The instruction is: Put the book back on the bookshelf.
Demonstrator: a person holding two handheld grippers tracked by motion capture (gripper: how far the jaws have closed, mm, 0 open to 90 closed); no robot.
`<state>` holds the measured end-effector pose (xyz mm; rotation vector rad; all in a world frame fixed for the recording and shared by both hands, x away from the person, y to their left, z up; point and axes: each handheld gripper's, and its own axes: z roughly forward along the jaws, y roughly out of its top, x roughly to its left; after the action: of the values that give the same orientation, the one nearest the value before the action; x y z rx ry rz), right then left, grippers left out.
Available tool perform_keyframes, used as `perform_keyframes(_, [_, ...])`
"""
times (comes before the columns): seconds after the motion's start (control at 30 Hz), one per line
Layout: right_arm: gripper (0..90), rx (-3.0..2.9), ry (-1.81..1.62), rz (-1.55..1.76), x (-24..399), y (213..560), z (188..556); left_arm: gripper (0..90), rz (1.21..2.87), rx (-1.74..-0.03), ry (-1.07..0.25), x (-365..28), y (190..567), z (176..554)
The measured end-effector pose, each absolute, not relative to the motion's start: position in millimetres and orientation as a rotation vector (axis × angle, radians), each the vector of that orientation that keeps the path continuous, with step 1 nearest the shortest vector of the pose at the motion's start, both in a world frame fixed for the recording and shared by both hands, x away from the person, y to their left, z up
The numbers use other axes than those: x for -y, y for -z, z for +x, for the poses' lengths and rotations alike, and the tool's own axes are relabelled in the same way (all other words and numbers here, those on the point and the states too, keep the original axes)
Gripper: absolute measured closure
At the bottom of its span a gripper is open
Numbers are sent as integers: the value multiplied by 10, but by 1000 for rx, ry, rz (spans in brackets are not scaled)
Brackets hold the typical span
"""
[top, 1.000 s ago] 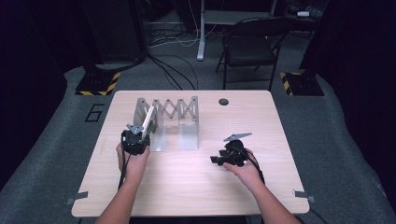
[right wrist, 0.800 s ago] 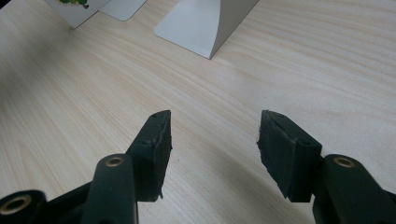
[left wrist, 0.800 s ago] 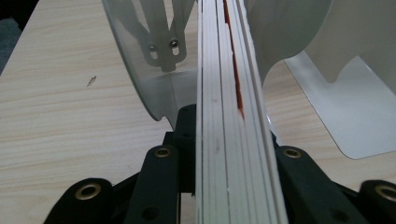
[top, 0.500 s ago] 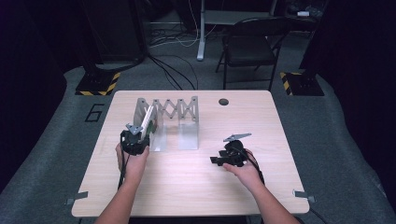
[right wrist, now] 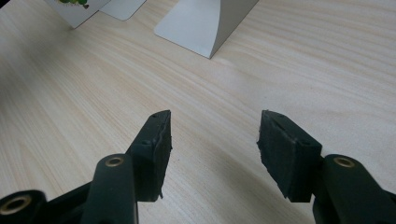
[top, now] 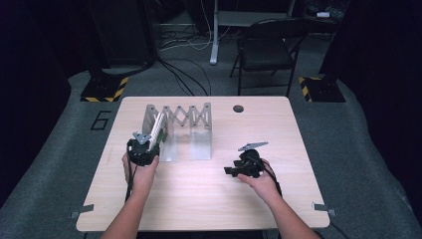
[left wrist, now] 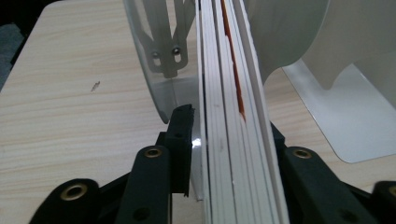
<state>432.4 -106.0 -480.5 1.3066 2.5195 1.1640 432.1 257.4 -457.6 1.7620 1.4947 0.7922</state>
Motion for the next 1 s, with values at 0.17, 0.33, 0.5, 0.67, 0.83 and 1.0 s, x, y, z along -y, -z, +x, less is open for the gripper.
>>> perform_keyframes(0.17, [440,-2517,-1165,1291,1058,4812,4329,657,1764,-1474,-802,-2584,4528,4276])
perform_keyframes(0.33, [440,-2518,-1167,1294,1056,4811,4329,649,1750,-1450,-823,-2579,4449,4224])
perform_keyframes(0.5, [440,-2518,-1162,1291,1059,4813,4331,650,1747,-1432,-832,-2592,4386,4173])
perform_keyframes(0.67, [440,-2513,-1167,1291,1058,4813,4334,652,1745,-1419,-844,-2595,4353,4134])
perform_keyframes(0.83, [441,-2514,-1166,1287,1059,4816,4337,659,1751,-1416,-840,-2607,4316,4104])
perform_keyframes(1.0, [440,-2512,-1167,1296,1055,4817,4337,665,1747,-1408,-846,-2610,4288,4083])
